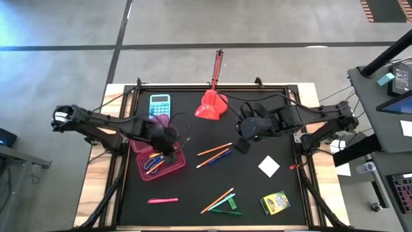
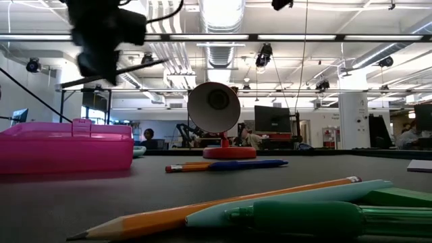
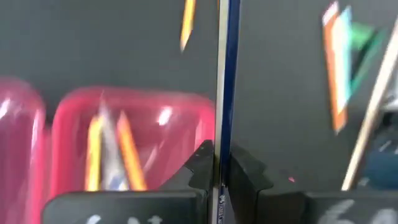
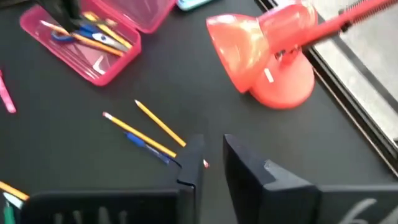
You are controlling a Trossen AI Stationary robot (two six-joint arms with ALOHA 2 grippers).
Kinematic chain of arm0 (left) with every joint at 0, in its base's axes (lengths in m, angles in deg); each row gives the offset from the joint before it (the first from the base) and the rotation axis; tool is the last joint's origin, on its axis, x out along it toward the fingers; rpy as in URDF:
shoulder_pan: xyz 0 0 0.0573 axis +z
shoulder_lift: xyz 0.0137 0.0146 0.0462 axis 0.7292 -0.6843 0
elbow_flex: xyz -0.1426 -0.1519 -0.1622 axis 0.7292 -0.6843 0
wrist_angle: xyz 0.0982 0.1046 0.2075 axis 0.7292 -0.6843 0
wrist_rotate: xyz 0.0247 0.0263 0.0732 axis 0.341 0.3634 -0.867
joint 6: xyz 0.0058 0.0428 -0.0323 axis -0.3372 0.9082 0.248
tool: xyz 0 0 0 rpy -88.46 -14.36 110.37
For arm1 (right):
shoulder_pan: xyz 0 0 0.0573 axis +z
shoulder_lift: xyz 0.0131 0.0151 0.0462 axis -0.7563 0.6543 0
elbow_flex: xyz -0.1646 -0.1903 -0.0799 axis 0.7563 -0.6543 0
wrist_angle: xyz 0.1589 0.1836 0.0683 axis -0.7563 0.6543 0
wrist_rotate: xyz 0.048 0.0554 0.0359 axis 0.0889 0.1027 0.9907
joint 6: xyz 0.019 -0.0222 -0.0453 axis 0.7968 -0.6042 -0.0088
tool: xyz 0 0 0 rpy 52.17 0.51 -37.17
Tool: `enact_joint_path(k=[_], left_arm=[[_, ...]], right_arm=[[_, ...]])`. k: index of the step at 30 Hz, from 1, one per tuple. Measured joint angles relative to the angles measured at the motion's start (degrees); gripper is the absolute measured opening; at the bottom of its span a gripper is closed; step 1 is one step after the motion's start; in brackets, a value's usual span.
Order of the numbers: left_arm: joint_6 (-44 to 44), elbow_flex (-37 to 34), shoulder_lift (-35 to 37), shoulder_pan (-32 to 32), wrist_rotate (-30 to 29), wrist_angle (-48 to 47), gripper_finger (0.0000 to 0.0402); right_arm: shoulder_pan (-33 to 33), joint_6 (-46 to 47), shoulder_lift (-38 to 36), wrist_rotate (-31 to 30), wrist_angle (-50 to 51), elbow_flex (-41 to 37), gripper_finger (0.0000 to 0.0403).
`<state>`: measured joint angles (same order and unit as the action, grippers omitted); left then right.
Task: Pack school essentials
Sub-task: Put the dark blue pencil into the red supply box, then put the pink pen into the red supply box
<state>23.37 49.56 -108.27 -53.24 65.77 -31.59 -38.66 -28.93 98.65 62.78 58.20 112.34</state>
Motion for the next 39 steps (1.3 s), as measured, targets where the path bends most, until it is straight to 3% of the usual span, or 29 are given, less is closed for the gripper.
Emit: enact_joint_path(k=[4,12,28,39], left_arm=[[-0.2,-0.6,0.0,-1.6,0.1,-10.6,0.0011],[-1.6,-7.3,-0.5,-2.9,1.9,-11.1,0.0011],[-3.1,-13.3,-0.9,-3.0,1.6,-9.2,0.0014],[-4.0,-12.7,-0.9,-3.0,1.8,-8.5,0.0104]], right_arm=[[0.0,2.5,0.2,2.1,1.2,-0.7,0.0096],[0.0,1.3,2.0,3.0,1.1,-4.8,0.0158],[0.0,-0.1,9.2,3.0,-1.0,-10.0,0.0120],[0.0,2.6,10.7,3.0,-1.1,-10.1,0.0126]])
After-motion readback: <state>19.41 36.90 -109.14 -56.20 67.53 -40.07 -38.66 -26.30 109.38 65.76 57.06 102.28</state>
